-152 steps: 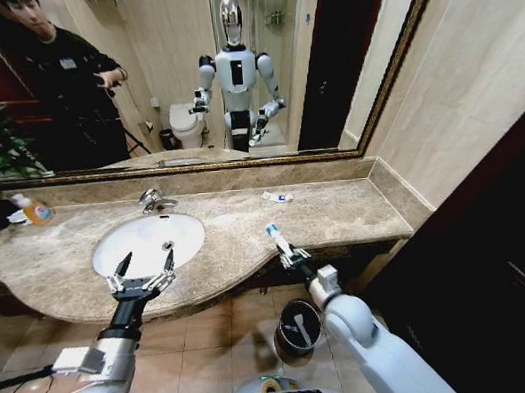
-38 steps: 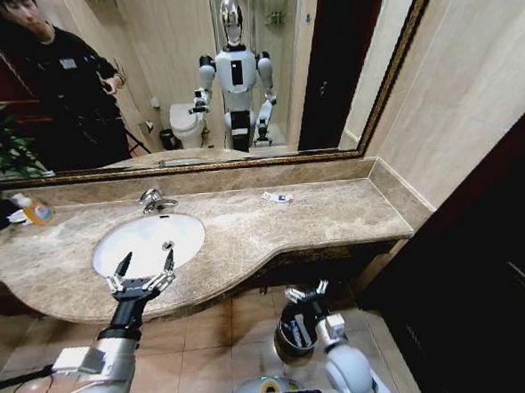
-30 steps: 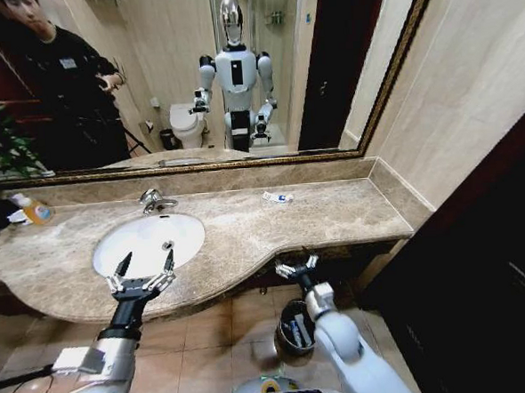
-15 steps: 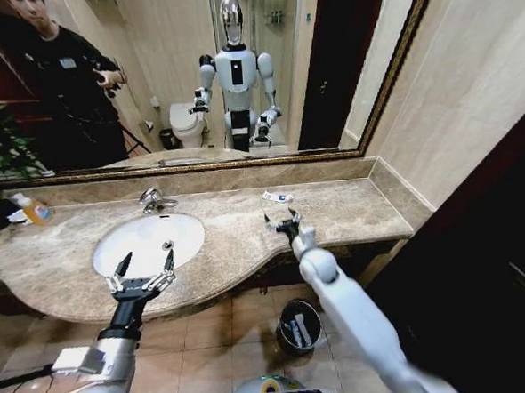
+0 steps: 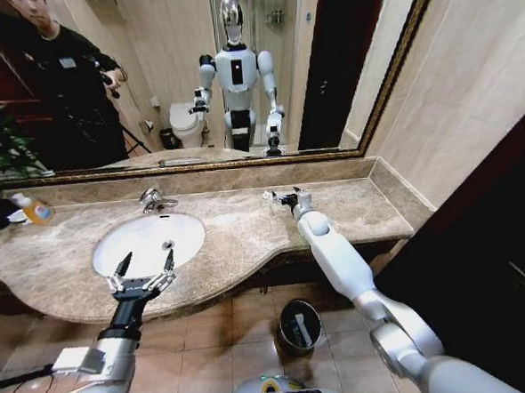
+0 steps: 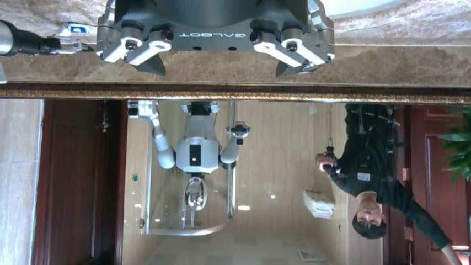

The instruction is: Pick up the trash from the sink and place it in the trash bin.

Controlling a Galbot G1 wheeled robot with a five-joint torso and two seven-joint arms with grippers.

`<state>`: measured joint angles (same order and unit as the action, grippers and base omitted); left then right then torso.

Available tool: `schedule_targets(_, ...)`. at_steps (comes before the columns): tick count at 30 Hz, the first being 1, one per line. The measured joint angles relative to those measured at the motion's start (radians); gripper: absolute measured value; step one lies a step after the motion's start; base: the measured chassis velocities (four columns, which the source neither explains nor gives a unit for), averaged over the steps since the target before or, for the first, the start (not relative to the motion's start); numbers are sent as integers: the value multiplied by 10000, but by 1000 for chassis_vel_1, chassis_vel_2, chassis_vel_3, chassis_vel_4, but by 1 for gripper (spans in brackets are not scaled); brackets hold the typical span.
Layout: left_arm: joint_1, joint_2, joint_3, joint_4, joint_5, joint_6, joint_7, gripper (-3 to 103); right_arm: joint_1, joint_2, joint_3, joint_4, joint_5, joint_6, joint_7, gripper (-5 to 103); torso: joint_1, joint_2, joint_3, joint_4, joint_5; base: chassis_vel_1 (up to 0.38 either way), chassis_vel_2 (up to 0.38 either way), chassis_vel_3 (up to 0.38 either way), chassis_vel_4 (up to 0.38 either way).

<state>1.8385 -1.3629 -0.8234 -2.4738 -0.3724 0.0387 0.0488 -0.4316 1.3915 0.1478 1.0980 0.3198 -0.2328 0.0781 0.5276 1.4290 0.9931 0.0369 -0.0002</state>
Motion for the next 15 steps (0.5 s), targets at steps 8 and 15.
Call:
schedule_targets(8,0,0,0,0,0,0,0,100,85,68,35,-220,-19,-384,280,100,0,0,0,0,2,0,0,0,0)
schedule_targets(15,0,0,1,0,0,0,0,100,4,0,117,-279,11,-486,338,94,0,1,0,-1,2,0,0,0,0)
